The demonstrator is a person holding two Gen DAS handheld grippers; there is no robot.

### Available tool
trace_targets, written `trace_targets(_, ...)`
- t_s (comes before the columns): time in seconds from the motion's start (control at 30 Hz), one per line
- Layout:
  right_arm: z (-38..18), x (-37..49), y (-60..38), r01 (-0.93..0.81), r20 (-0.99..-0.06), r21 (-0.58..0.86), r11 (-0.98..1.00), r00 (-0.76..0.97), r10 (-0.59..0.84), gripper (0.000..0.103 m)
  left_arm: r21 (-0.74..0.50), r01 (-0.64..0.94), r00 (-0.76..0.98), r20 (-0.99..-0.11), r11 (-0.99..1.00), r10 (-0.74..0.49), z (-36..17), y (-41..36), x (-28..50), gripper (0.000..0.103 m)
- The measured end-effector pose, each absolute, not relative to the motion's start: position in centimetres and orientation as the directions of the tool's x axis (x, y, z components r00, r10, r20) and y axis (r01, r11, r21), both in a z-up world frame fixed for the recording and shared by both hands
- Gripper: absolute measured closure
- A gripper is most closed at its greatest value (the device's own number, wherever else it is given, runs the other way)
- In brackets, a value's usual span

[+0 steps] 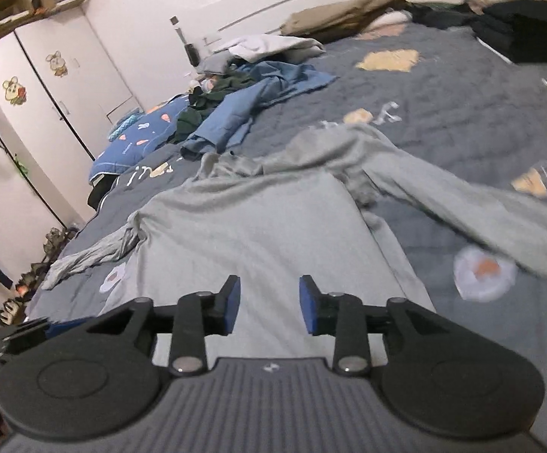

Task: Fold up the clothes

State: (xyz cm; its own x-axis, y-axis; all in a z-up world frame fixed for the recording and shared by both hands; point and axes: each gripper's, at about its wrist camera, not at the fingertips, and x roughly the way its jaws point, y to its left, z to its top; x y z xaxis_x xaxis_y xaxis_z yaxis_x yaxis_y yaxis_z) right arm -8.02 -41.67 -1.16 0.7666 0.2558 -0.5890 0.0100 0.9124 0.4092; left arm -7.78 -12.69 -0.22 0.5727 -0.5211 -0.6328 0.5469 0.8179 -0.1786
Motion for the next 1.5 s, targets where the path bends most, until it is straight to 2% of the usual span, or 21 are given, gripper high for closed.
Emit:
trace_targets(0.23, -2.0, -3.5, -41.3, -0.042, -0.534, 0.431, 0.901, 0.794, 0.292, 0.067, -0.112, 0.476, 0.625, -0.654, 0.872, -0.426, -0.9, -10.7, -5.2, 0.029)
trace_targets(0.37, -3.1, -2.1, -40.7, -0.058, -0.539, 0.453, 0.89, 0.777, 0.325, 0.067, -0.067, 0.477, 0.641, -0.656, 0.876, -0.399, -1.5, -10.6, -4.2, 0.029)
trace_targets(0.47, -3.2, -0.9, -40.3, -0.054, -0.558, 0.433, 0.9, 0.768, 0.315, 0.066, -0.063, 0.463, 0.64, -0.666, 0.884, -0.383, -2.1, -10.5, -3.3, 0.029)
trace_targets(0.67, -3.1, 0.2, -40.8, -0.045, -0.537, 0.491, 0.87, 0.771, 0.343, 0.066, -0.057, 0.427, 0.638, -0.688, 0.902, -0.346, -2.9, -9.6, -2.0, 0.029)
trace_targets(0.83, -3.5, 0.0, -41.0, -0.066, -0.564, 0.467, 0.882, 0.746, 0.354, 0.066, -0.048, 0.372, 0.64, -0.71, 0.927, -0.294, -3.6, -6.7, -1.8, 0.029)
trace_targets(1.13, -4.8, -2.3, -42.6, -0.017, -0.612, 0.458, 0.889, 0.719, 0.329, 0.065, -0.096, 0.261, 0.649, -0.719, 0.96, -0.248, -3.2, -1.4, -2.9, 0.029)
trace_targets(1.4, -6.1, -8.5, -45.0, 0.064, -0.655, 0.459, 0.886, 0.699, 0.288, 0.065, -0.144, 0.265, 0.594, -0.754, 0.953, -0.28, -4.1, 2.5, -6.2, 0.029)
trace_targets(1.5, -6.6, -11.6, -46.3, 0.124, -0.652, 0.5, 0.857, 0.705, 0.279, 0.065, -0.158, 0.261, 0.564, -0.776, 0.952, -0.283, -4.7, 4.0, -7.5, 0.029)
